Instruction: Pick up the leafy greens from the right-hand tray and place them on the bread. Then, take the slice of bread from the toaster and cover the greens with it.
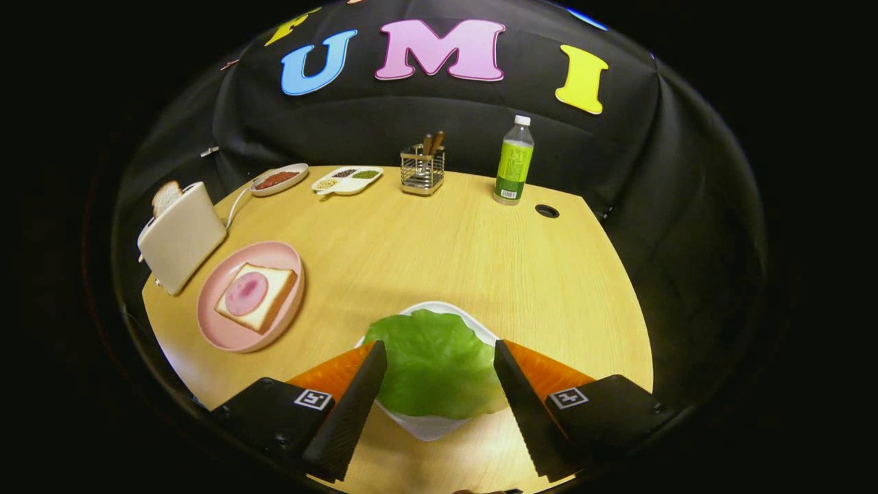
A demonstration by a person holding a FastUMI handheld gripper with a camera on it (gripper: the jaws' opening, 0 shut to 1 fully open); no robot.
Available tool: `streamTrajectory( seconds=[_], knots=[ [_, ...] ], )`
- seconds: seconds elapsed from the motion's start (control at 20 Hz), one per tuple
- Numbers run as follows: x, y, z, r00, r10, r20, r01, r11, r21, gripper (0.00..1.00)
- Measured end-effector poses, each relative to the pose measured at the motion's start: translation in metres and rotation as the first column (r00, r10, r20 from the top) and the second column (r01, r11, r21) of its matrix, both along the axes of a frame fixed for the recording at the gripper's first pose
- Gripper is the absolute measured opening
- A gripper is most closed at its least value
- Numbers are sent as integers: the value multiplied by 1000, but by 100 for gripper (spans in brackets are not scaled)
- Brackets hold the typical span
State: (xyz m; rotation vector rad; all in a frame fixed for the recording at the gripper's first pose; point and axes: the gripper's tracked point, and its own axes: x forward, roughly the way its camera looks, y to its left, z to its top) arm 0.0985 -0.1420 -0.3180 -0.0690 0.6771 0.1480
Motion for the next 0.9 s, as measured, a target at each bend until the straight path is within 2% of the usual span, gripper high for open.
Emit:
streamTrajectory(
  seconds=[0.35, 0.6, 0.75, 0.8, 0.85, 0.9],
  knots=[
    [8, -1, -44, 995, 20, -101, -20, 1000, 4, 99],
    [4, 3, -51, 992, 42, -122, -42, 999, 5, 97],
    [2, 8, -51, 989, 43, -144, -40, 999, 21, 82],
    [2, 11, -52, 989, 48, -143, -46, 999, 19, 83],
    [1, 15, -51, 989, 57, -140, -55, 998, 17, 73],
    [0, 18, -51, 988, 68, -139, -67, 998, 14, 68]
  ],
)
